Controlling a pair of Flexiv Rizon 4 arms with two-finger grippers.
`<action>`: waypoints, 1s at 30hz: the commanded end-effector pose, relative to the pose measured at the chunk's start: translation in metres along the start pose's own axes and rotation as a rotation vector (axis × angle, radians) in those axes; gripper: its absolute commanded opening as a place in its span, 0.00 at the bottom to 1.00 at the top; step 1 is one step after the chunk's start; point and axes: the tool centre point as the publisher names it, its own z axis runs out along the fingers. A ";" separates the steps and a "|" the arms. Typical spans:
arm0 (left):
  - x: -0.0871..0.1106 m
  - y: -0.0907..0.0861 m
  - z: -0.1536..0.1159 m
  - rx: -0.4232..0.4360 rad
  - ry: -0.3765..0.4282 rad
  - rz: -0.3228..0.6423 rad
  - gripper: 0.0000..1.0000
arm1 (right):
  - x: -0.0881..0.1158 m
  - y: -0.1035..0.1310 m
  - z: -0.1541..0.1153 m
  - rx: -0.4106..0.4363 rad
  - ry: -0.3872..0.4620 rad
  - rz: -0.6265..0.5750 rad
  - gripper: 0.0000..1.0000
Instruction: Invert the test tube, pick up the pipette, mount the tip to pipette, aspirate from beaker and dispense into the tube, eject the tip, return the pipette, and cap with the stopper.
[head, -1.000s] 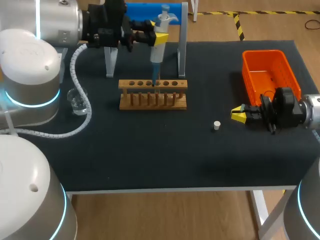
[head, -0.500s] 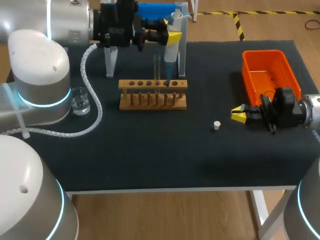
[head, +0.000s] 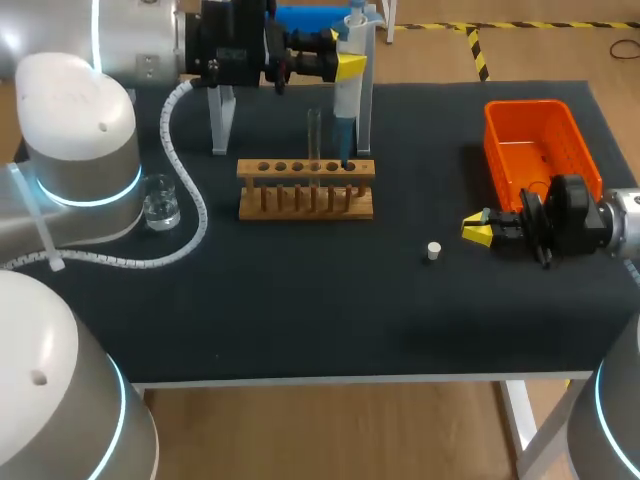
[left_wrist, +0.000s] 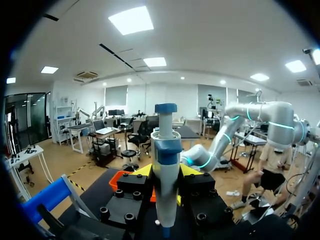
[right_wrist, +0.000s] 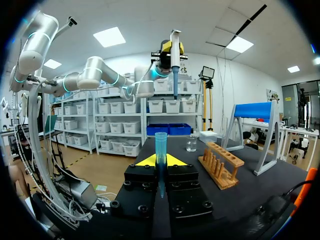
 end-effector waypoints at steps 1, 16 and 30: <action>-0.004 -0.007 0.002 -0.004 0.013 -0.004 0.00 | 0.001 0.000 0.000 0.000 -0.001 -0.001 0.00; -0.002 -0.024 0.011 -0.007 0.044 0.007 0.00 | 0.001 0.000 0.000 0.000 -0.001 -0.001 0.00; -0.003 -0.028 0.018 -0.002 0.061 0.016 0.00 | 0.001 0.000 0.000 0.000 -0.001 -0.001 0.00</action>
